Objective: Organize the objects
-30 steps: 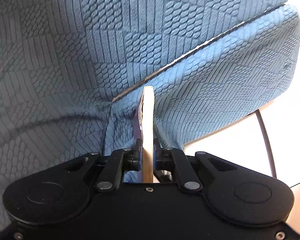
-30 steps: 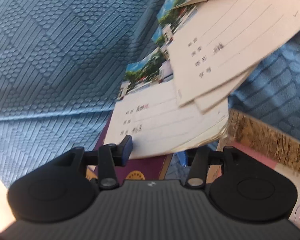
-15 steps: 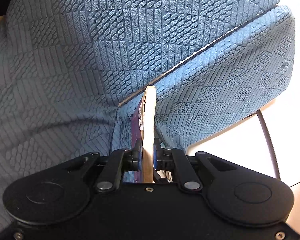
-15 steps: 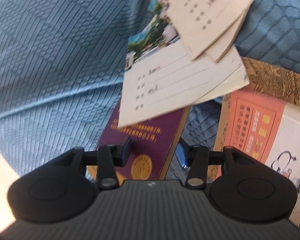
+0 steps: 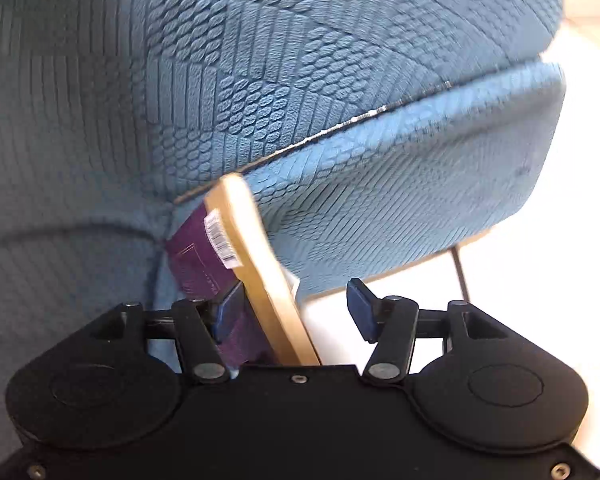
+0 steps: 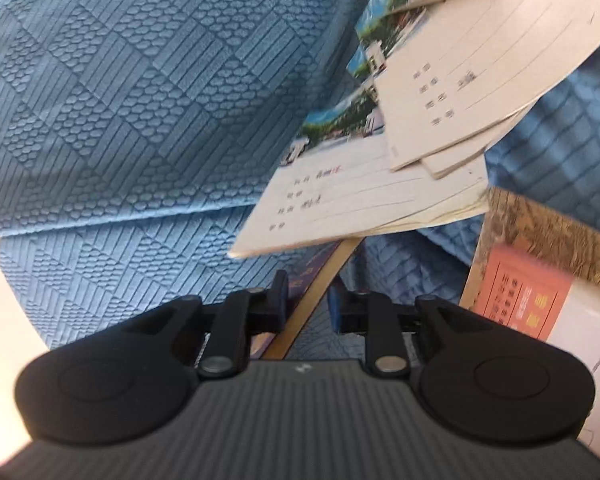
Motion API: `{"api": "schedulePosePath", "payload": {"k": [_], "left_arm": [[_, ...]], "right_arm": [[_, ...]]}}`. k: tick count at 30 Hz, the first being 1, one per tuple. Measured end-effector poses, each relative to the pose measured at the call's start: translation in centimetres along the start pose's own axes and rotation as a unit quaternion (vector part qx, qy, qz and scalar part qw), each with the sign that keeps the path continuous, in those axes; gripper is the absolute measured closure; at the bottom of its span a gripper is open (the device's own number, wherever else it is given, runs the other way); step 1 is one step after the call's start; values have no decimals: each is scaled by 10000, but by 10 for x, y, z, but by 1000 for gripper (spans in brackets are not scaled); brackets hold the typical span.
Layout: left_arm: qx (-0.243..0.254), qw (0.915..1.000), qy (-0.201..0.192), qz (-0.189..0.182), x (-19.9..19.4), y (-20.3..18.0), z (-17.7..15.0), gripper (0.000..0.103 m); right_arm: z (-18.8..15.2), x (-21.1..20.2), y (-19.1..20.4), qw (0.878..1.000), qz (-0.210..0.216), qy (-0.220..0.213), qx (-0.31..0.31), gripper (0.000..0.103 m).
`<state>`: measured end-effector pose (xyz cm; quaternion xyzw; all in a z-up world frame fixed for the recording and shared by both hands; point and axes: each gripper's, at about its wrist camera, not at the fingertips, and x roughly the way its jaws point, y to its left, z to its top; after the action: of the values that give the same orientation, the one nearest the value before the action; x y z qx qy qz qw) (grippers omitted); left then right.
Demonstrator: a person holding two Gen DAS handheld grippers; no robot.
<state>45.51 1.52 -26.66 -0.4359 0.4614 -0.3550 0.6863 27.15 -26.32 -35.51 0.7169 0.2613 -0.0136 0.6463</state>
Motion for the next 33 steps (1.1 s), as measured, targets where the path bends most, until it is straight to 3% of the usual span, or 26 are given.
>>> {"api": "schedulePosePath", "payload": {"k": [5, 8, 10, 15, 18, 20, 22, 27, 33], "left_arm": [[-1047, 9942, 51, -252, 16, 37, 15, 47], [-1754, 9832, 251, -443, 30, 69, 23, 47], [-1914, 9796, 426, -443, 36, 82, 25, 46], [-1826, 9785, 959, -82, 50, 97, 30, 49], [-1524, 9793, 1301, 294, 61, 96, 31, 58], [-1420, 9769, 1509, 528, 67, 98, 27, 73], [-1218, 9756, 1658, 772, 69, 98, 20, 80], [-581, 9753, 1785, 1162, 63, 83, 6, 81], [-389, 9760, 1720, 1278, 40, 73, -11, 79]], "right_arm": [[4, -7, 0, 9999, -86, 95, -52, 80], [7, -10, -1, 9998, -127, 168, -53, 80], [10, -10, -2, 9996, -164, 217, -83, 81], [18, -14, -6, 9986, -315, 377, -216, 85], [24, -20, -10, 9979, -433, 385, -294, 87], [28, -24, -14, 9972, -525, 398, -351, 88], [31, -26, -16, 9960, -642, 412, -461, 88], [34, -28, -13, 9918, -873, 505, -790, 88], [27, -34, -2, 9835, -1012, 643, -1357, 87]]}}
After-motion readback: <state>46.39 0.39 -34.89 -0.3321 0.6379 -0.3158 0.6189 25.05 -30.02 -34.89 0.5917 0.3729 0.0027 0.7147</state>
